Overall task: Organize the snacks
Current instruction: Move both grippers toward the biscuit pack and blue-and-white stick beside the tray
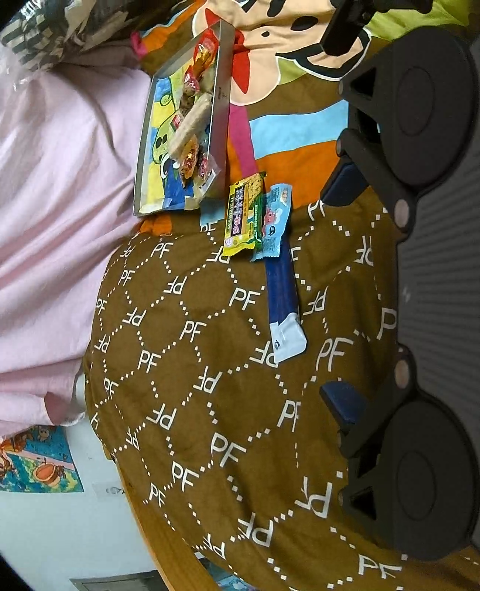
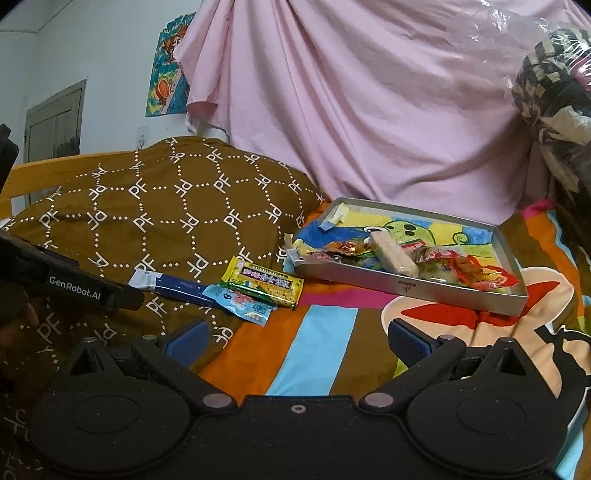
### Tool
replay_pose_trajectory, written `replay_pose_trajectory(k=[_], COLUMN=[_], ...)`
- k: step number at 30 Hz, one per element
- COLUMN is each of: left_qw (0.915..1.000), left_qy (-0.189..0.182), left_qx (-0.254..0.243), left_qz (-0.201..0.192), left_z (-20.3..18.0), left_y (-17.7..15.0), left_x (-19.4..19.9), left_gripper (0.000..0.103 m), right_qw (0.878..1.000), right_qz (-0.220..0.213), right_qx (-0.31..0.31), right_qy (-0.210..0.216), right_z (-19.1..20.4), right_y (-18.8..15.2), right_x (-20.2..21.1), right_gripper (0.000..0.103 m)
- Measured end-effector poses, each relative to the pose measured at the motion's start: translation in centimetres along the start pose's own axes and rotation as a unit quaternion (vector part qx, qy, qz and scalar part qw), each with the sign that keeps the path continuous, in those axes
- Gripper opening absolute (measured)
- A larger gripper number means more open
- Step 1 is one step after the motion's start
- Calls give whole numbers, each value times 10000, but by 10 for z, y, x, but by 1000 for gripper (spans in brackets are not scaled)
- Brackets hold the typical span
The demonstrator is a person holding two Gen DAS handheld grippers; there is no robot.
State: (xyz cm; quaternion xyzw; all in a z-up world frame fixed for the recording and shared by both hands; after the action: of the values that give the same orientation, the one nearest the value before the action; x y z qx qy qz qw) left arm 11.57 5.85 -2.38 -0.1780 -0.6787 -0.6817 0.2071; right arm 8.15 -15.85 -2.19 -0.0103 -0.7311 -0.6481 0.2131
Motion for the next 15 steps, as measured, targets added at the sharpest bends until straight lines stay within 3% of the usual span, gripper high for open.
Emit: replay_pose_trajectory(k=[15], left_qw=[10000], left_qy=[-5], left_qx=[29], left_qz=[26], left_z=[6], left_y=[3], left_x=[-16], left_gripper=[103], right_qw=[9997], right_qz=[235], right_qx=[-31], right_qy=[44], right_z=[-1], right_y=[-3], right_x=[-23], right_gripper=[102])
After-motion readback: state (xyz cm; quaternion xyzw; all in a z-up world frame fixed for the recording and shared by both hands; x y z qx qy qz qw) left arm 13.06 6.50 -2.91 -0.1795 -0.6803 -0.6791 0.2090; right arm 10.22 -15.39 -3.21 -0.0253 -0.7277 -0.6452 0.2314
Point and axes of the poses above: each gripper's, at about its wrist camera, not at the fingertips, and x roughly against the way its jaws point, z to its left, y to its top, the point moved 2 cm from there along -x, roughly the way its jaws point, and after that the axes turned 5 degrees about -z, right-handed, at the moved point
